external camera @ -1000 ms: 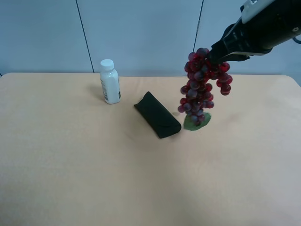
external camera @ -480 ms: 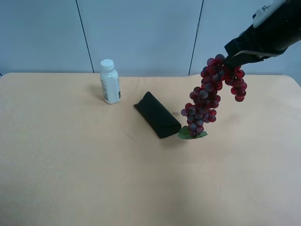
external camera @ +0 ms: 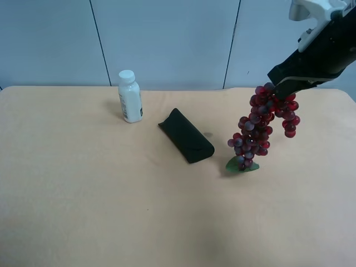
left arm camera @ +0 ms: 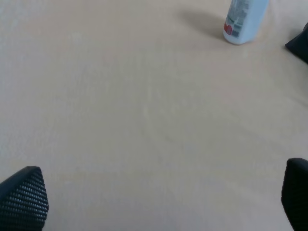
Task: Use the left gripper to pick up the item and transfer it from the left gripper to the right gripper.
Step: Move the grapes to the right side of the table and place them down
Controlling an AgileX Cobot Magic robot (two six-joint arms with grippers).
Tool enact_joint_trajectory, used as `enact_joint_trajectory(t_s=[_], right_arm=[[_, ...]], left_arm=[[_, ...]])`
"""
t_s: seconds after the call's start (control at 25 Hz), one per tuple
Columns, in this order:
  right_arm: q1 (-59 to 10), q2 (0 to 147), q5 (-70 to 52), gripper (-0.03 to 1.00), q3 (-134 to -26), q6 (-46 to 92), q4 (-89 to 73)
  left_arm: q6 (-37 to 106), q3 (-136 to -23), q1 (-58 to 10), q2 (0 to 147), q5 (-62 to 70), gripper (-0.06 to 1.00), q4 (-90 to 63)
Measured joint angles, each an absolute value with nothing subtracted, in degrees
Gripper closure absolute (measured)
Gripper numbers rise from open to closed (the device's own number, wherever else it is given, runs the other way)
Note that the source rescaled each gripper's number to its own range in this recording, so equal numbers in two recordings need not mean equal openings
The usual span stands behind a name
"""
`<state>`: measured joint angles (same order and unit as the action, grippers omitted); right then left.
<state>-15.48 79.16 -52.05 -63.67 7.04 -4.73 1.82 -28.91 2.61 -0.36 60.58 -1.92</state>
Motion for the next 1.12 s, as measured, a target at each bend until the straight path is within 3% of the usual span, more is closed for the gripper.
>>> enact_joint_trajectory(t_s=[1.12], right_arm=[[-15.5,95.2,-30.9,0.96,-63.8,4.2,12.1]], left_arm=[[1.8,-28.9,2.6,-0.4,60.5,-0.05,-1.9]])
